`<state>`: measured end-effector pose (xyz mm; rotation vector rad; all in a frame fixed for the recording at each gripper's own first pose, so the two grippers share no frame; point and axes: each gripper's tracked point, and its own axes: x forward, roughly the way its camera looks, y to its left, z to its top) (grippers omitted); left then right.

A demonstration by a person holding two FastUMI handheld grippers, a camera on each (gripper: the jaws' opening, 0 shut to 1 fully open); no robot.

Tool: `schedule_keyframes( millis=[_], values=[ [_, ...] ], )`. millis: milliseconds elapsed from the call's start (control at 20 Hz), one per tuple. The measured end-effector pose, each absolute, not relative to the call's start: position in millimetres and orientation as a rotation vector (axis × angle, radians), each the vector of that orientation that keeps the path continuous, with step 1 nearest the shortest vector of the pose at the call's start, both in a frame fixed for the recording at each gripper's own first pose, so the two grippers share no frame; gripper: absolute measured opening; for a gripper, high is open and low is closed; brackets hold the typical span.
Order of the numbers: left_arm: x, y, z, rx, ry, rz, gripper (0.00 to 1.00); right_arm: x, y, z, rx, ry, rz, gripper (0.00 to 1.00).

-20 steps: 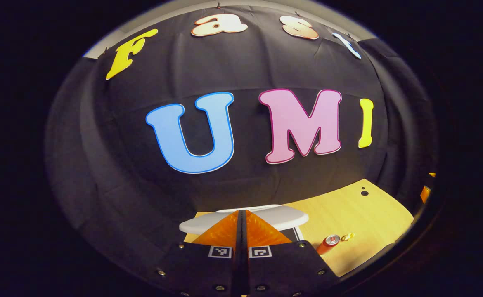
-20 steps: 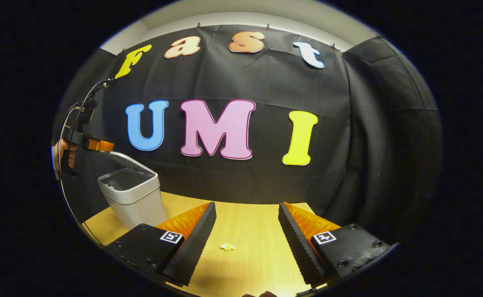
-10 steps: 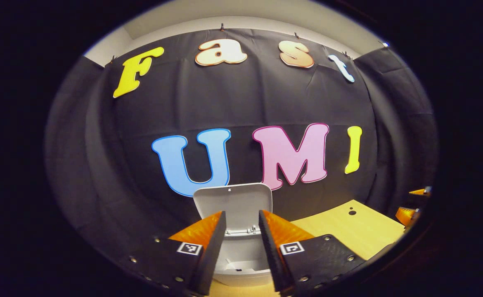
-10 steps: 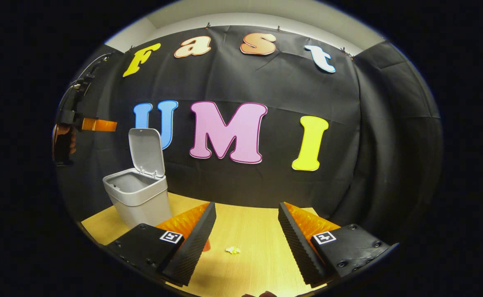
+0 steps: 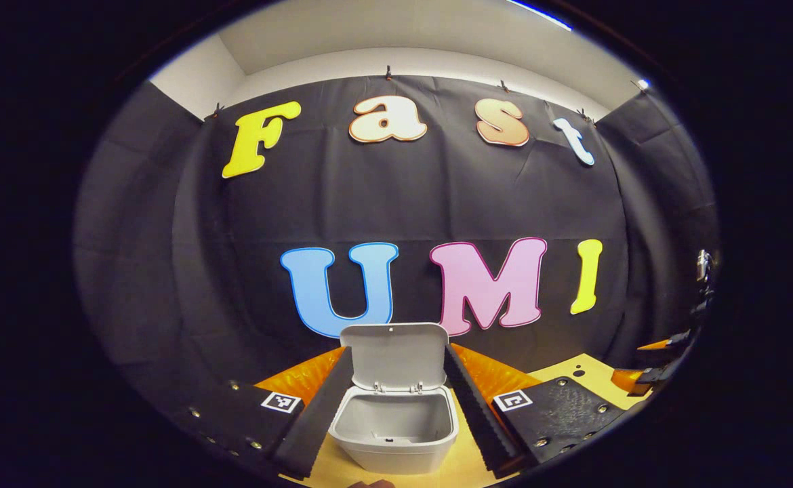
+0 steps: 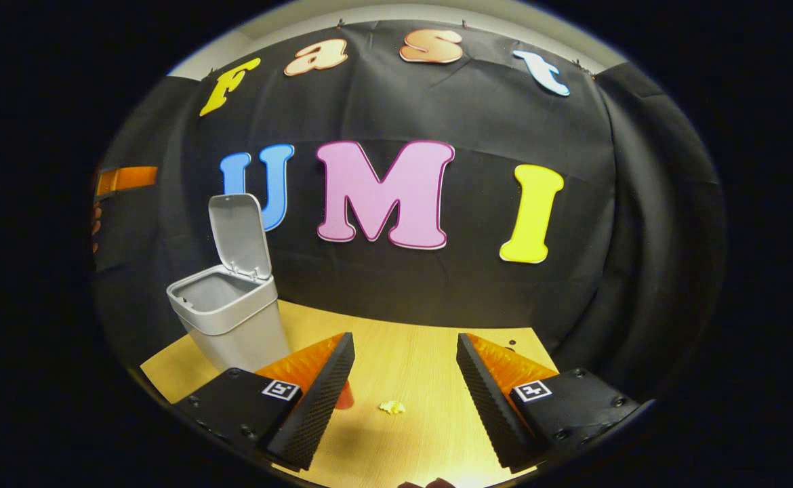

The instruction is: Press the lid of the desktop garbage bin to open it, pick up the crumpled paper on the desktop and throw it into the bin, then pick up the pop can on the desktop and drop it into the bin, and finally close the garbage bin lid.

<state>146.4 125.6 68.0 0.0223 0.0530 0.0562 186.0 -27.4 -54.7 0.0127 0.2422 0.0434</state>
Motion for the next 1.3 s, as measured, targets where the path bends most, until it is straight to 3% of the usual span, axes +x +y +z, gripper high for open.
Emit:
schedule_keyframes(
  millis=[400,800,1300],
  values=[
    [110.0,138.5,59.8,-0.05,0.059,0.099,0.88,253.9,-7.2,-159.4,0.046,0.599,0.146,0.98],
    [77.0,153.1,59.7,-0.012,0.052,0.137,0.88,286.0,-9.8,-290.1,0.014,1.025,0.132,0.99],
    [64.0,165.0,48.6,0.021,0.089,0.197,0.88,291.2,-17.8,-370.2,-0.047,1.195,0.088,0.99]
  ],
)
